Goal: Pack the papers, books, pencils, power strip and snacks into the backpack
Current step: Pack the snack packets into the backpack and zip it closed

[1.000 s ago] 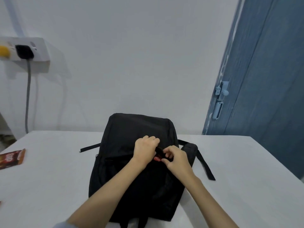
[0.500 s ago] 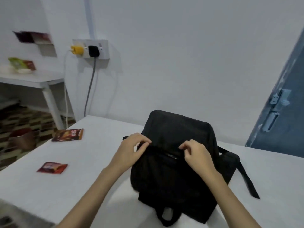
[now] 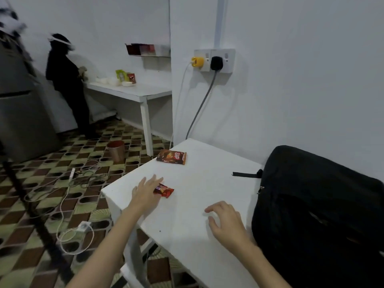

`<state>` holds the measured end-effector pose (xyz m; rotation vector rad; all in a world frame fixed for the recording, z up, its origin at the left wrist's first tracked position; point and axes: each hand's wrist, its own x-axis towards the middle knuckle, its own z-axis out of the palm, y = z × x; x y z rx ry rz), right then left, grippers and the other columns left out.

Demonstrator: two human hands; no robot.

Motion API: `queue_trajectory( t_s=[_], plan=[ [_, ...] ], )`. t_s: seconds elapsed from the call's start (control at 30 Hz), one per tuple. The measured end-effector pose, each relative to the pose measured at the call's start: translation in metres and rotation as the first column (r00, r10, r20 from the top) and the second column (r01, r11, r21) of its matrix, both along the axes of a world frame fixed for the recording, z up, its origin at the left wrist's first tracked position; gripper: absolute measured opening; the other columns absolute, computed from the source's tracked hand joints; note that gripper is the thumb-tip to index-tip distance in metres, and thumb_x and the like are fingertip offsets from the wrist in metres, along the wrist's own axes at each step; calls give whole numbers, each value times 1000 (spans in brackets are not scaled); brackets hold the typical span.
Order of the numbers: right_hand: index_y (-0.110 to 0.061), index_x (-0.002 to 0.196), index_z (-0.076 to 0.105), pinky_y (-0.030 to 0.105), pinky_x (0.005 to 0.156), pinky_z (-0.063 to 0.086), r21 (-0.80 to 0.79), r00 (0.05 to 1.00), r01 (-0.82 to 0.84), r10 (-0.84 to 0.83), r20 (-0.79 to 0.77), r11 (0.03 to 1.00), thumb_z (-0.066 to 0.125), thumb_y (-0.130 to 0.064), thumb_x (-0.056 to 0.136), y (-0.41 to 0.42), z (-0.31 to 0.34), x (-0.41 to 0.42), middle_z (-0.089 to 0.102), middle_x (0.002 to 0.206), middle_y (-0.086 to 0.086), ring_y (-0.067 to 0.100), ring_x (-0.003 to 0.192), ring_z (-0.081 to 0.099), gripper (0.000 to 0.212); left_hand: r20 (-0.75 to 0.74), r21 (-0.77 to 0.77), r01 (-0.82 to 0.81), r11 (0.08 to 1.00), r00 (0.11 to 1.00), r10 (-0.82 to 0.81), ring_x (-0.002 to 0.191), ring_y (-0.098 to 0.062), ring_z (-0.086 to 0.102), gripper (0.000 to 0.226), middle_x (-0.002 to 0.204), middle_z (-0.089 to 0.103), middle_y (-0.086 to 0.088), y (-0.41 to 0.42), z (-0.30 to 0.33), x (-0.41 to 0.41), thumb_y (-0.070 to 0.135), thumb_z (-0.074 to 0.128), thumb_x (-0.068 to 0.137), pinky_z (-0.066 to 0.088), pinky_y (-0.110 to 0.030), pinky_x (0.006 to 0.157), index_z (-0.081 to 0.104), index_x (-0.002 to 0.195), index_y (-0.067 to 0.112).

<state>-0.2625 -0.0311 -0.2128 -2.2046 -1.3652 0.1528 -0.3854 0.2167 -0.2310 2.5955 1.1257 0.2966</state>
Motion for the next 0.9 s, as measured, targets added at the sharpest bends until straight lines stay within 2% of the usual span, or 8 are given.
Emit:
queue_trajectory(
  t_s=[0.1,0.27,0.37,0.47,0.63,0.73,0.83,0.9],
  plan=[
    [-22,108,60,5,80,36,106,934,143,-99,-343,984,51,-14,92,13,-3,0,56,108,-7,4,93,50,19,2,3,103,995,995,-103,127,-21,42,25,127,55,6,7,-7,9,23,50,94,30,-45,104,58,117,29],
    [-23,86,62,7,58,41,114,736,394,-240,-633,912,55,-10,91,22,-5,10,66,95,1,12,73,57,16,156,211,100,972,979,-134,98,-22,53,17,104,59,-1,4,-28,14,23,45,97,42,-33,80,60,100,15],
    [-7,96,61,23,48,46,60,390,521,-175,-904,851,54,-19,94,25,5,13,66,87,13,23,63,60,14,469,78,230,970,850,-239,89,-19,52,20,95,57,-1,-18,-21,28,11,43,96,44,-32,84,48,84,25],
    [1,107,54,42,63,52,17,92,538,-39,-995,843,49,-43,94,18,28,16,68,89,22,34,67,65,46,599,170,391,904,687,-410,90,-12,49,15,94,49,6,-62,8,51,15,45,96,34,-9,87,57,87,16],
    [-3,96,66,27,52,46,185,229,596,56,-972,781,50,-33,95,-28,64,29,68,86,14,22,61,63,33,656,383,613,691,347,-671,100,-5,51,16,104,48,6,-127,44,92,20,49,91,40,-11,91,63,99,16],
    [-2,110,63,24,50,46,277,308,672,81,-948,687,56,-9,91,-74,71,38,67,81,12,19,62,61,21,749,309,760,571,175,-639,105,-9,54,17,106,52,5,-170,55,115,17,57,88,47,-21,90,58,105,17],
    [-5,109,61,24,46,46,277,330,788,2,-944,550,58,-1,88,-114,72,38,68,74,11,19,59,61,21,802,210,811,546,176,-571,108,-7,52,23,109,53,5,-198,61,130,24,56,87,45,-21,93,56,107,14],
    [-5,110,61,24,46,45,265,336,846,-77,-939,463,58,-1,88,-144,67,37,68,77,12,20,59,61,22,704,290,783,551,215,-677,112,-6,46,20,113,54,2,-210,58,148,29,53,87,37,-19,98,62,99,16]
  ],
)
